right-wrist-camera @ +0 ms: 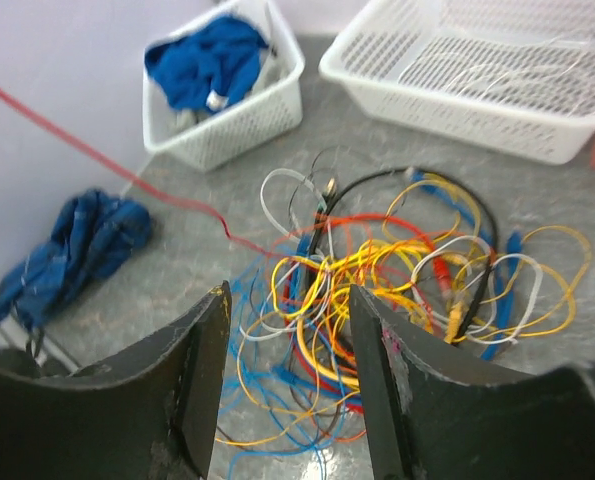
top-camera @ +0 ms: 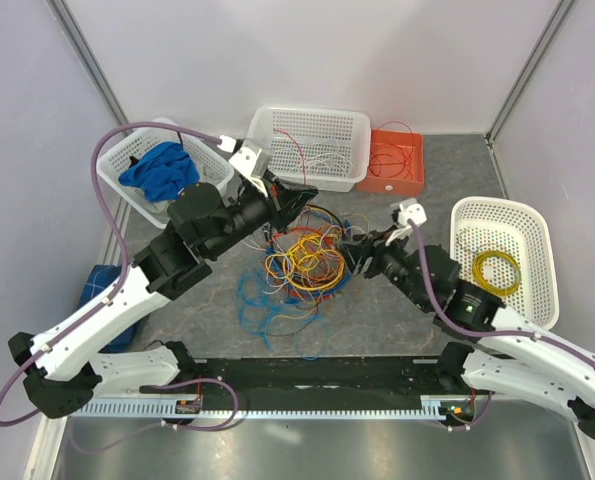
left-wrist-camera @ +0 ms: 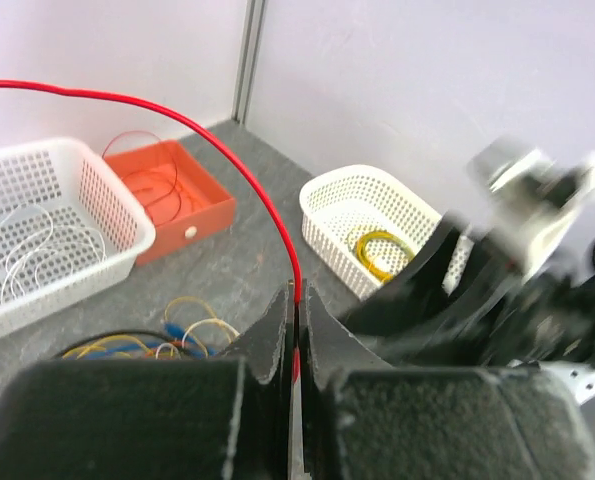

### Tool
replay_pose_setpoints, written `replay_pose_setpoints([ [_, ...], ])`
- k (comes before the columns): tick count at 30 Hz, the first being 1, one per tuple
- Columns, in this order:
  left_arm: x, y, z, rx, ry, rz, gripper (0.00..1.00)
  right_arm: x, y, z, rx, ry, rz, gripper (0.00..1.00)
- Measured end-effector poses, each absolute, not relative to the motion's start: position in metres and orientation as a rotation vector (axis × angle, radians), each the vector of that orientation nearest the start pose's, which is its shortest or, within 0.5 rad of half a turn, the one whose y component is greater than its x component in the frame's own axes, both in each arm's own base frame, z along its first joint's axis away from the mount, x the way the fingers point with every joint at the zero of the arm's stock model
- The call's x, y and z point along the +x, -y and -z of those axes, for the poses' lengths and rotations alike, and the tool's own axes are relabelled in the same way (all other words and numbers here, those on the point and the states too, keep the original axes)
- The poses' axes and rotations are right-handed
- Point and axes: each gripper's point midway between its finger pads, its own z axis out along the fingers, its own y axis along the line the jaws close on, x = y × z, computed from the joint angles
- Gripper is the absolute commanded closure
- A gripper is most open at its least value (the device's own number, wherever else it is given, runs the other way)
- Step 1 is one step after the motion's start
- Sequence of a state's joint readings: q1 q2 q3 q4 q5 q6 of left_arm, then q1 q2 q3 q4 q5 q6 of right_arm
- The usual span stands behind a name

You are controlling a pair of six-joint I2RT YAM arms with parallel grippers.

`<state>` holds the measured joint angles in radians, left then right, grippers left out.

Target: Untangle the cables

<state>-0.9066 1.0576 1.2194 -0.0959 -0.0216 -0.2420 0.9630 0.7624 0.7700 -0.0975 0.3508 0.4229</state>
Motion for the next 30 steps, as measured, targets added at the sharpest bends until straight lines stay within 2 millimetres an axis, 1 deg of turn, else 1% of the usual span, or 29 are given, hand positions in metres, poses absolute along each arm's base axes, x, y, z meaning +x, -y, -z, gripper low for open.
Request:
replay_pose_setpoints([
  [3, 0.229, 0.304, -0.435, 0.490, -1.491, 0.906, 0.98, 0.217, -0.250, -0.274, -0.244, -1.733, -0.779, 0.36],
  [4, 0.231, 0.306, -0.439, 0.488, -1.492, 0.909, 0.98, 0.218, -0.256, -0.266, -0.265, -1.741, -0.782, 0.35],
  [6, 0.234, 0.311, -0.439, 0.489, -1.509, 0.911, 0.98, 0.221, -0.266, -0.254, -0.297, -1.750, -0.784, 0.33],
  [12, 0.238, 0.318, -0.430, 0.492, -1.560, 0.911, 0.98, 0.233, -0.297, -0.238, -0.364, -1.721, -0.807, 0.32],
  [13, 0.238, 0.318, -0.429, 0.493, -1.567, 0.910, 0.98, 0.235, -0.301, -0.239, -0.368, -1.707, -0.818, 0.32],
  [14, 0.238, 0.318, -0.428, 0.493, -1.570, 0.910, 0.98, 0.237, -0.306, -0.232, -0.377, -1.718, -0.815, 0.32],
  [19, 0.236, 0.317, -0.431, 0.494, -1.572, 0.920, 0.98, 0.248, -0.327, -0.215, -0.396, -1.711, -0.829, 0.32],
  [21, 0.234, 0.318, -0.433, 0.501, -1.571, 0.930, 0.98, 0.252, -0.335, -0.208, -0.399, -1.709, -0.834, 0.35],
  [23, 0.233, 0.317, -0.436, 0.501, -1.568, 0.934, 0.98, 0.257, -0.342, -0.200, -0.398, -1.710, -0.836, 0.47],
  [24, 0.232, 0.317, -0.437, 0.501, -1.566, 0.935, 0.98, 0.259, -0.345, -0.197, -0.394, -1.708, -0.839, 0.55],
  [25, 0.232, 0.317, -0.438, 0.500, -1.564, 0.935, 0.98, 0.261, -0.348, -0.193, -0.393, -1.709, -0.840, 0.73],
  [26, 0.232, 0.317, -0.439, 0.499, -1.561, 0.936, 0.98, 0.262, -0.351, -0.190, -0.389, -1.708, -0.845, 0.81],
  [27, 0.232, 0.316, -0.440, 0.499, -1.562, 0.936, 0.98, 0.264, -0.353, -0.188, -0.378, -1.707, -0.856, 0.86],
  [28, 0.232, 0.316, -0.439, 0.499, -1.563, 0.935, 0.98, 0.265, -0.355, -0.188, -0.373, -1.703, -0.858, 0.93],
  [30, 0.232, 0.316, -0.438, 0.499, -1.569, 0.931, 0.98, 0.266, -0.355, -0.192, -0.359, -1.688, -0.865, 0.98],
])
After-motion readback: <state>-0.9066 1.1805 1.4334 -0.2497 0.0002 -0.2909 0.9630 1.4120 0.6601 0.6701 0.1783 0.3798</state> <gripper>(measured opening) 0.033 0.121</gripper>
